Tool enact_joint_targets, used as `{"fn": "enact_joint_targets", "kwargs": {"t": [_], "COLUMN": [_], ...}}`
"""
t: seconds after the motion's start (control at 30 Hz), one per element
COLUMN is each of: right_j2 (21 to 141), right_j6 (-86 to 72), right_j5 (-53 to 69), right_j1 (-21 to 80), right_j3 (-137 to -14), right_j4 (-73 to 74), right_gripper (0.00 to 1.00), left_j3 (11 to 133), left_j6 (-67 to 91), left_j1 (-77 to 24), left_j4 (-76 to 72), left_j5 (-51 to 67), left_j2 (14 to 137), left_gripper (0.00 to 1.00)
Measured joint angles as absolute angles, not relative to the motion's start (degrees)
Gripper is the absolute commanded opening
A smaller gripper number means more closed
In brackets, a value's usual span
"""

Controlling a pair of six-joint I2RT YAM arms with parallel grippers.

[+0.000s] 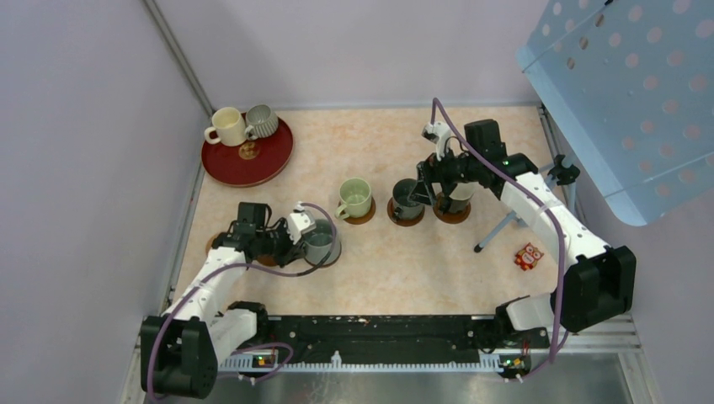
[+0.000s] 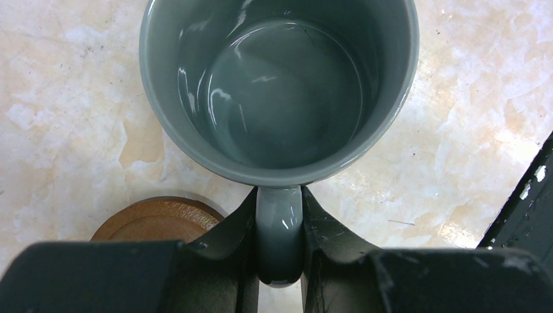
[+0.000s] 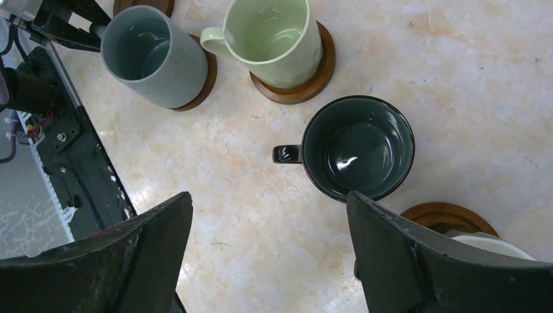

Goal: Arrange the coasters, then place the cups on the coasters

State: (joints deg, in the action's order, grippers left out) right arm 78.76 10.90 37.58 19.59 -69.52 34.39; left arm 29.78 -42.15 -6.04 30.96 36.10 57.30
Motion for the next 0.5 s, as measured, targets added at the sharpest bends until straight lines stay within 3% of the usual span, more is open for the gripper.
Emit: {"fn": "enact_joint_targets", "kwargs": {"t": [0.13,0.27,0.5], "right_j2": [78.8,78.8,78.8], "right_j6": [10.9,10.9,10.9], "right_j5": [37.6,37.6,37.6], "right_j1": [19.6,19.6,19.6], "right_j3": [-69.5,-69.5,-69.5], "right_j4": [34.4,34.4,34.4], "right_gripper": [0.87,0.87,0.87], "left_j3": [29.8,29.8,29.8], "left_j6": [-42.9,-43.6,-43.8], "left_j1": [-6.1,-6.3,-6.4], "left_j4": [31.1,31.1,31.4], "left_j5": [36.1,36.2,36.3], "left_j2": [57.6,59.1,59.0], "left_gripper": [0.36,0.5,0.53]}}
